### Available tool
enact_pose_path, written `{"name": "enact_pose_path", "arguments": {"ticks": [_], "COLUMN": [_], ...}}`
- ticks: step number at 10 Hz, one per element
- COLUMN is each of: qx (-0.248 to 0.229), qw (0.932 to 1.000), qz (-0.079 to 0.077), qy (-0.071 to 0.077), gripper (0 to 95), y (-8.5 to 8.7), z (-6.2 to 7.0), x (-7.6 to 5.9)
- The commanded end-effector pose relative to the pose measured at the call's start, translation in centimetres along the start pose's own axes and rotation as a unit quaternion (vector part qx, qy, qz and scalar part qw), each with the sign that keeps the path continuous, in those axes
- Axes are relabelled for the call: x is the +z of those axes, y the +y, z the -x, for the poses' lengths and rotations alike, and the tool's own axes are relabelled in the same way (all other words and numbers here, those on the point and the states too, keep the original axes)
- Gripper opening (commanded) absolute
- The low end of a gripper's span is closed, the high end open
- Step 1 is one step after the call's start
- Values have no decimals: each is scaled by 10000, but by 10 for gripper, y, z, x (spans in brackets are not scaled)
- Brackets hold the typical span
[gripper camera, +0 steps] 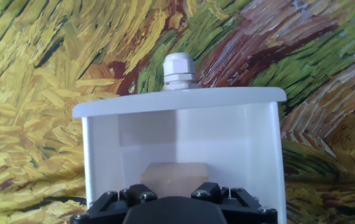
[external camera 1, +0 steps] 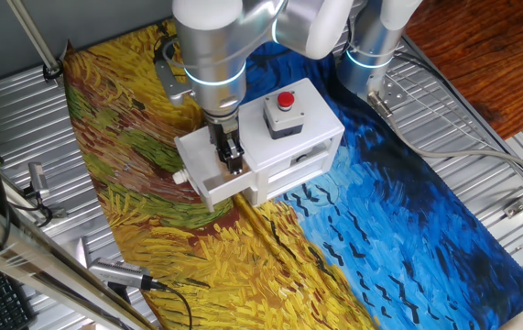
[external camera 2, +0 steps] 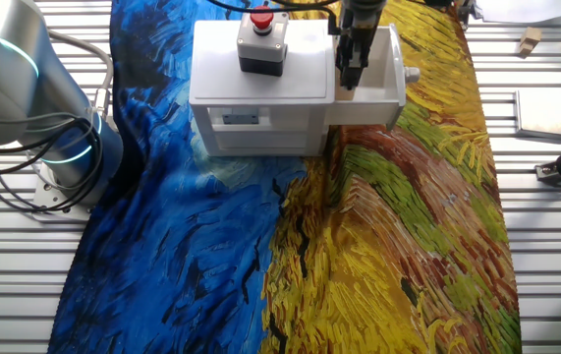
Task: Take something out of a drawer
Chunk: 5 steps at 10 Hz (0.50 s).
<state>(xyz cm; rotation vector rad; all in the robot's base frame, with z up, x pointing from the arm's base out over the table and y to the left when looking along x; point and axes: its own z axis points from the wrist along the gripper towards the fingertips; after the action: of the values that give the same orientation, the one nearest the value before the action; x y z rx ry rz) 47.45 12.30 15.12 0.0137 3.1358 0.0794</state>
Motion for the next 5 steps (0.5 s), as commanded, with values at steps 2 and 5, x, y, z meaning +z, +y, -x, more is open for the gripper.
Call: {"name": "enact_pose_path", "arguments": {"ticks": [2,5], "qx": [-229,-456], "qw": [9997,9989], "qz": [-14,-9], "qy": [23,86], "gripper": [0,0], "y": [0,2], "z": [3,7], "x": [-8,-30]}}
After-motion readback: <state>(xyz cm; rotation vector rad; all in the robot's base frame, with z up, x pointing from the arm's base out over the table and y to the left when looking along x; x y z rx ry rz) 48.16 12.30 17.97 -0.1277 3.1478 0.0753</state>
